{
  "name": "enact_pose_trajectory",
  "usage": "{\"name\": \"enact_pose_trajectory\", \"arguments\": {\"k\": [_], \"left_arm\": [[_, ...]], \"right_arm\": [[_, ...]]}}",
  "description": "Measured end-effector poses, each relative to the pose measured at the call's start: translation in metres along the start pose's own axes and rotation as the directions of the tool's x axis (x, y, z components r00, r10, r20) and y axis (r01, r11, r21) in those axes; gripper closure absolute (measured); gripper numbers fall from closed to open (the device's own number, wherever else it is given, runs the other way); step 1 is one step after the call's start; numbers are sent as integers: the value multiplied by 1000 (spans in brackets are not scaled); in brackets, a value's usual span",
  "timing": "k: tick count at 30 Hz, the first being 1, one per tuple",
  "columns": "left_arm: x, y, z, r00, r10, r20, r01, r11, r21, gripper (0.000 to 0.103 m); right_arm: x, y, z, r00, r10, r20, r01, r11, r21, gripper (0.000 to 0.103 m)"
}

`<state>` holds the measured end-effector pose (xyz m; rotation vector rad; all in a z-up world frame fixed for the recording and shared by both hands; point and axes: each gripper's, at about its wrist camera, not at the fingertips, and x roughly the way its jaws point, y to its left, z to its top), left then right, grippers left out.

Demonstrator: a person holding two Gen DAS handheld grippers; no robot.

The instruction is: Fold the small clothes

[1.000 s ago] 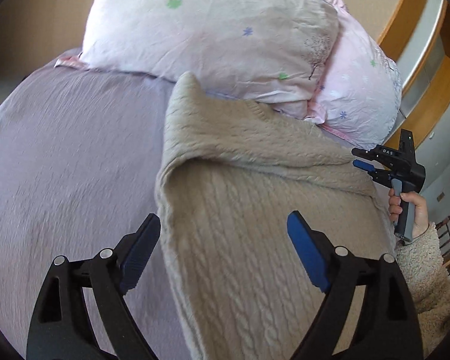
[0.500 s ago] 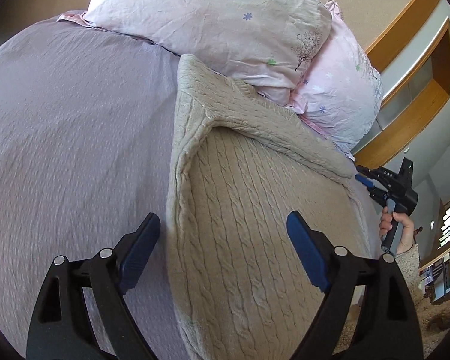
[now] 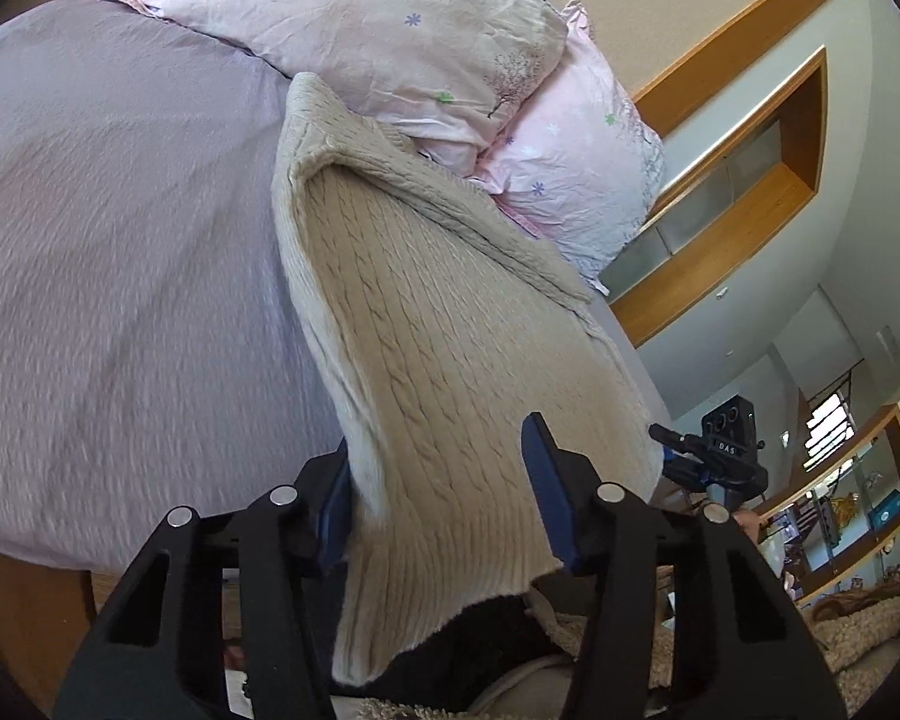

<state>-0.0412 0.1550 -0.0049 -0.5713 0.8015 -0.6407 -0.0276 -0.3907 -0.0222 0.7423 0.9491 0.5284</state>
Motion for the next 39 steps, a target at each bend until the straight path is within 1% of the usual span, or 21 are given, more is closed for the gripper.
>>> {"name": "enact_pose_trajectory", "arguments": {"k": [3,6,8,9,11,13,16,18,20,23,25,27,29,30,31,33,35,36,37,38,39], "left_arm": [[-9,3,-23,999,-46,13,47,998,-37,50],[-14,5,-34,998,-54,17,55,996,-67,50],[-13,4,-40,999,-42,11,42,997,-66,50],[-12,3,-42,999,-32,10,33,997,-66,50],[-8,3,-42,1000,-30,-1,30,997,-78,60],[-3,5,-39,999,-23,-23,20,995,-101,92],[-3,0,-23,999,-22,-26,19,994,-105,95],[-8,-10,-1,1000,-24,-7,24,997,-69,95],[-9,-23,36,1000,-9,30,10,1000,-16,95],[0,-35,106,993,27,117,-32,999,42,95],[21,-34,157,983,76,164,-86,995,57,95],[52,-27,201,974,137,179,-149,988,52,95],[89,-11,238,969,187,162,-194,981,26,95],[106,0,249,967,207,149,-210,978,6,95],[123,15,258,969,215,122,-213,977,-29,95],[151,41,268,968,244,66,-237,967,-97,95],[165,58,271,965,262,33,-256,958,-127,95],[169,62,272,963,269,19,-265,955,-132,95],[169,65,269,967,254,9,-251,958,-142,94],[167,66,269,974,226,3,-223,962,-159,93],[164,67,268,983,184,-1,-181,967,-181,83]], "right_arm": [[-12,-1,-30,998,54,-18,-54,998,-15,76],[-10,-4,-45,998,50,-39,-50,999,-21,77],[-2,-3,-43,997,56,-58,-58,998,-20,83],[1,-2,-43,996,60,-67,-62,998,-28,92],[6,5,-41,995,62,-74,-67,996,-57,95],[3,18,-36,996,73,-58,-79,991,-105,95],[-12,46,-15,993,116,16,-111,976,-186,96],[-21,68,9,987,135,83,-112,964,-243,96],[-25,91,40,975,164,152,-114,948,-296,96],[-14,116,99,945,204,255,-109,933,-343,96],[5,122,139,928,203,311,-97,941,-325,96],[32,121,180,927,150,343,-48,957,-286,96],[63,110,214,926,38,376,53,971,-231,96],[80,101,226,926,0,377,78,978,-192,96],[98,88,240,933,-41,359,91,988,-125,96],[122,65,243,945,-108,310,125,991,-37,95],[139,50,246,942,-192,276,192,981,25,91],[142,44,244,939,-215,270,209,977,50,82],[143,39,243,937,-227,264,215,974,72,59],[139,37,241,932,-232,278,217,973,84,46],[133,37,238,921,-240,307,221,971,94,30]]}}
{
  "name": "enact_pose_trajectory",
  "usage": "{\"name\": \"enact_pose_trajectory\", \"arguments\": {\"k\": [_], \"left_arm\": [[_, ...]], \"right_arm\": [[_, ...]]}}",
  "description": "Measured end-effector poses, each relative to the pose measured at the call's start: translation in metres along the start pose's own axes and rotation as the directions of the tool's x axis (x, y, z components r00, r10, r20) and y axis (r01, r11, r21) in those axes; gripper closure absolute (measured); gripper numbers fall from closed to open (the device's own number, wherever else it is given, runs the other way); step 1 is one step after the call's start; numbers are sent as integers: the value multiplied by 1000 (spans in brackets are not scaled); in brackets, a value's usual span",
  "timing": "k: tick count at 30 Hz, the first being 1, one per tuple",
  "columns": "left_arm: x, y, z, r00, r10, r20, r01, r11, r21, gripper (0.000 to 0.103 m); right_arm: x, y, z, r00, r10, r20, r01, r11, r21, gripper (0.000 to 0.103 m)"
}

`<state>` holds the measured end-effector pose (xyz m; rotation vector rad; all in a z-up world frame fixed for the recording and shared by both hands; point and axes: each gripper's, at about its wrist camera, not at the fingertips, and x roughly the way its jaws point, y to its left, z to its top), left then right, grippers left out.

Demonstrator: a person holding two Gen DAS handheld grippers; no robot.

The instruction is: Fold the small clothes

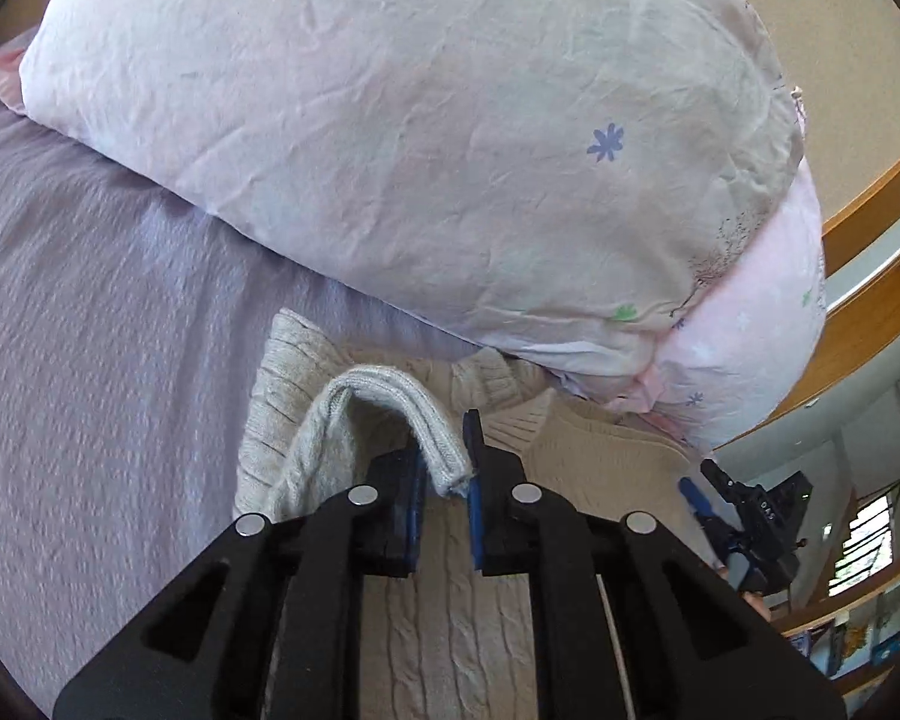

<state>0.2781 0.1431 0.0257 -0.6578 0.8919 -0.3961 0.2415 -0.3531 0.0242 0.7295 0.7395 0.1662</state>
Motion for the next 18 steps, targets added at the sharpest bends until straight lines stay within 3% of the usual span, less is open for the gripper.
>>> {"name": "enact_pose_trajectory", "arguments": {"k": [1,3,4,6,8,9,10,13,18], "left_arm": [[-5,0,0,999,-35,-9,35,999,-12,58],[-24,-4,-1,999,-46,22,46,999,-10,25],[-37,-5,-3,997,-59,54,59,998,6,23],[-60,-3,-7,993,-80,89,78,997,23,17],[-72,5,-12,995,-39,89,36,999,25,18],[-72,11,-14,998,-8,61,7,1000,22,22],[-70,19,-18,1000,16,26,-17,1000,9,35],[-55,42,-31,997,5,-71,-9,998,-54,54],[-43,44,-45,997,-6,-83,0,998,-68,54]], "right_arm": [[-10,1,0,999,-25,40,25,1000,1,18],[-33,3,-1,987,-85,140,89,996,-25,3],[-44,4,-2,979,-69,193,79,996,-45,2],[-55,1,-3,976,-44,214,60,996,-67,2],[-56,-5,-1,977,-23,212,34,998,-48,2],[-54,-7,0,981,-9,196,16,999,-35,2],[-52,-10,-1,985,2,174,1,1000,-20,2],[-49,-8,-1,990,22,141,-20,1000,-17,2],[-48,5,-4,989,35,141,-28,998,-53,2]]}}
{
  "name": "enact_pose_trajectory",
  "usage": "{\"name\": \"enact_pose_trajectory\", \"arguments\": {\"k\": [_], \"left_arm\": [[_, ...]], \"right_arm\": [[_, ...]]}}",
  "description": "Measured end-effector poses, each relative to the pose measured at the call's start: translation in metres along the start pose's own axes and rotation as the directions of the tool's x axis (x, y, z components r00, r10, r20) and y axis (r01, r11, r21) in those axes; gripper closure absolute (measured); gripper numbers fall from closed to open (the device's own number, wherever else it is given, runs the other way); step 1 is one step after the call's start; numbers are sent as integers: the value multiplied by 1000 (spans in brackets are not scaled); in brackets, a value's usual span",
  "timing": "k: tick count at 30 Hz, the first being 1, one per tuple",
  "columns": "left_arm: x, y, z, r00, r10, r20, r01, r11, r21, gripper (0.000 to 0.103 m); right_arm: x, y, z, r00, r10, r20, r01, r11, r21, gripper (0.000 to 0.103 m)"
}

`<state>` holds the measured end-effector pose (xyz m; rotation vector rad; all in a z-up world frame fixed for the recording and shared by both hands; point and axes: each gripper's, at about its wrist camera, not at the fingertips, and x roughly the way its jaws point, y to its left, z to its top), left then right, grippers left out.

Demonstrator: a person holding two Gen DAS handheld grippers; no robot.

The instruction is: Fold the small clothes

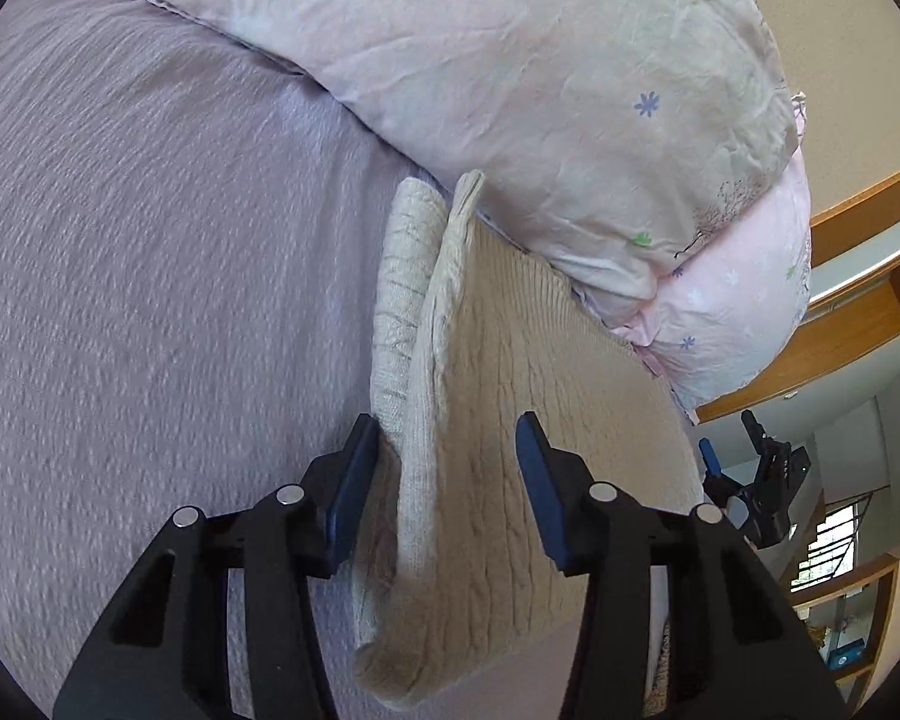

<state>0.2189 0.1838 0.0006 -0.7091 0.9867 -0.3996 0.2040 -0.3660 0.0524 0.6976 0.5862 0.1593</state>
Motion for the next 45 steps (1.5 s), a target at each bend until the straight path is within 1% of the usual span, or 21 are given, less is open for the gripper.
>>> {"name": "enact_pose_trajectory", "arguments": {"k": [3,6,8,9,10,12,16,18,22,25,27,30,33,36,38,39,40,41,42,43,45], "left_arm": [[3,0,1,1000,-20,22,20,999,-44,54],[9,-10,-3,999,14,48,-12,1000,-27,54],[10,-18,-5,988,130,85,-129,991,-19,68],[10,-22,-4,978,173,115,-173,985,-17,69],[7,-22,-3,968,201,148,-200,979,-23,66],[11,-19,1,977,167,132,-164,986,-34,60],[18,-26,6,976,196,98,-200,979,28,60],[20,-25,5,985,159,72,-161,987,23,60],[24,-15,0,999,37,31,-35,997,-69,77],[16,-17,-5,990,-130,58,137,982,-132,81],[14,-40,-8,971,-228,71,234,966,-112,82],[28,-106,-16,935,-353,33,354,935,-2,82],[72,-172,-27,857,-514,-43,515,857,17,82],[151,-225,-44,749,-652,-117,645,758,-95,82],[203,-245,-56,703,-688,-178,648,724,-236,81],[219,-249,-60,688,-700,-192,640,710,-293,79],[224,-250,-61,662,-727,-183,656,680,-329,77],[218,-249,-59,672,-720,-174,657,688,-309,67],[204,-247,-54,706,-691,-151,650,718,-249,38],[182,-241,-47,759,-643,-102,625,763,-165,15],[143,-226,-34,850,-526,-23,525,851,-20,13]], "right_arm": [[1,1,-1,1000,27,-12,-27,1000,9,2],[0,4,-1,998,55,-24,-55,998,12,2],[-2,6,0,997,70,-21,-70,998,4,2],[-5,6,1,997,73,-10,-73,997,-2,2],[-9,7,2,997,77,2,-77,997,-9,2],[-15,5,5,996,84,20,-84,996,-20,2],[-17,-4,10,994,113,12,-113,993,24,2],[-17,-6,11,990,142,4,-142,989,47,2],[-20,-1,11,988,157,10,-157,987,29,2],[-24,0,12,986,167,18,-168,985,26,2],[-26,-1,13,985,174,20,-175,984,30,2],[-30,-4,16,984,173,29,-174,984,37,2],[-33,-8,20,988,147,40,-148,989,29,2],[-29,-16,26,994,109,24,-109,994,0,2],[-23,-28,29,997,81,-9,-81,997,12,2],[-20,-35,31,996,84,-34,-83,996,36,2],[-17,-45,33,993,100,-69,-95,993,73,2],[-14,-53,33,987,127,-101,-116,987,112,2],[-11,-59,33,979,149,-140,-128,981,145,2],[-6,-62,32,972,148,-181,-120,980,159,2],[3,-64,28,955,132,-267,-90,982,164,2]]}}
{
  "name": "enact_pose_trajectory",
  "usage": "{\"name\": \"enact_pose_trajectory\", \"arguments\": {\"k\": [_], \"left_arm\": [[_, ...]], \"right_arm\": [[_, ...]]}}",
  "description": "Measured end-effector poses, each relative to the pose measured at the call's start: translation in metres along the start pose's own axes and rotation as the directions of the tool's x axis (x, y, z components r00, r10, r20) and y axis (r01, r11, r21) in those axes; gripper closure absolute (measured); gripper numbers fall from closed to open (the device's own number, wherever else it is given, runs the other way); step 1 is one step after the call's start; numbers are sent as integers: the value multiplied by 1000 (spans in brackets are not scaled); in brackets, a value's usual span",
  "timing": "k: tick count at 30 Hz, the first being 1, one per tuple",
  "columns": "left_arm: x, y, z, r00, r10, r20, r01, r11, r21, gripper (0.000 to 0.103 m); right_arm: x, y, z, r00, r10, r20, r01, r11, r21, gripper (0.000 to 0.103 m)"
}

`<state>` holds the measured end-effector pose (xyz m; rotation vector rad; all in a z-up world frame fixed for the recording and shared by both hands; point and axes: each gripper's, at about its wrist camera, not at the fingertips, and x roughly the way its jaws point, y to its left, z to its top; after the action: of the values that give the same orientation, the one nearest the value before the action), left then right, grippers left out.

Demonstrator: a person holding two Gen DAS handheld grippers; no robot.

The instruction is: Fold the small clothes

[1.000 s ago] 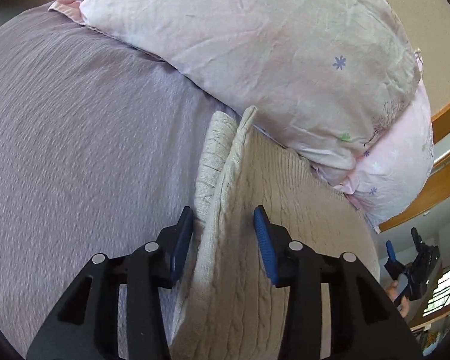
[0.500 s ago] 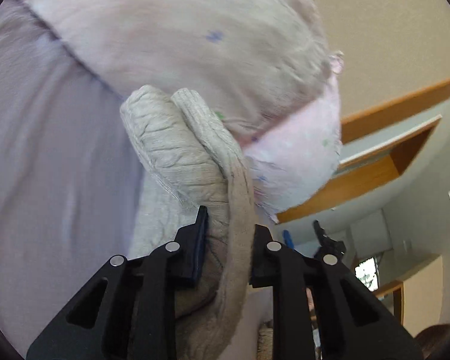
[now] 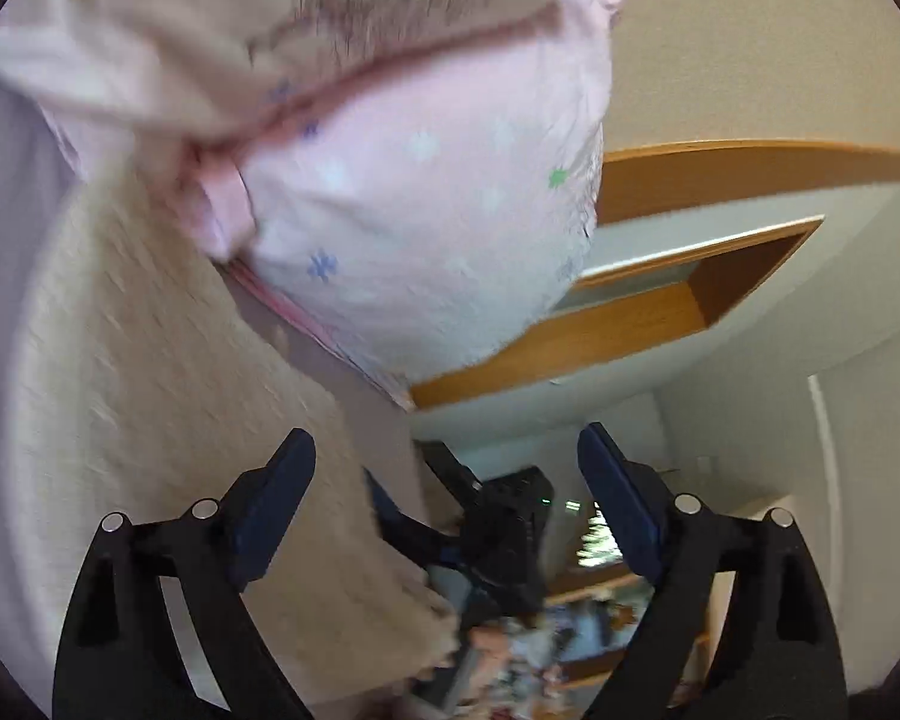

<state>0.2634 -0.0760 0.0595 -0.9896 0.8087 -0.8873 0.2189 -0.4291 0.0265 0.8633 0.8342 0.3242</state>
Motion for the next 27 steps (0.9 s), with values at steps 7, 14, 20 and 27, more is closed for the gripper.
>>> {"name": "enact_pose_trajectory", "arguments": {"k": [7,14,20,27], "left_arm": [[-25,31,6,920,379,-98,-367,923,116,11],[2,57,-28,888,420,-189,-389,903,180,21],[-46,48,-20,910,363,-198,-325,924,201,60],[-123,45,-10,795,606,24,-575,739,351,50]], "right_arm": [[35,4,-18,983,-61,-174,55,998,-44,3],[45,2,-28,978,-4,-207,-2,999,-32,57],[55,28,-46,952,164,-260,-175,984,-19,64],[87,85,-69,956,9,-295,-79,971,-224,45]]}}
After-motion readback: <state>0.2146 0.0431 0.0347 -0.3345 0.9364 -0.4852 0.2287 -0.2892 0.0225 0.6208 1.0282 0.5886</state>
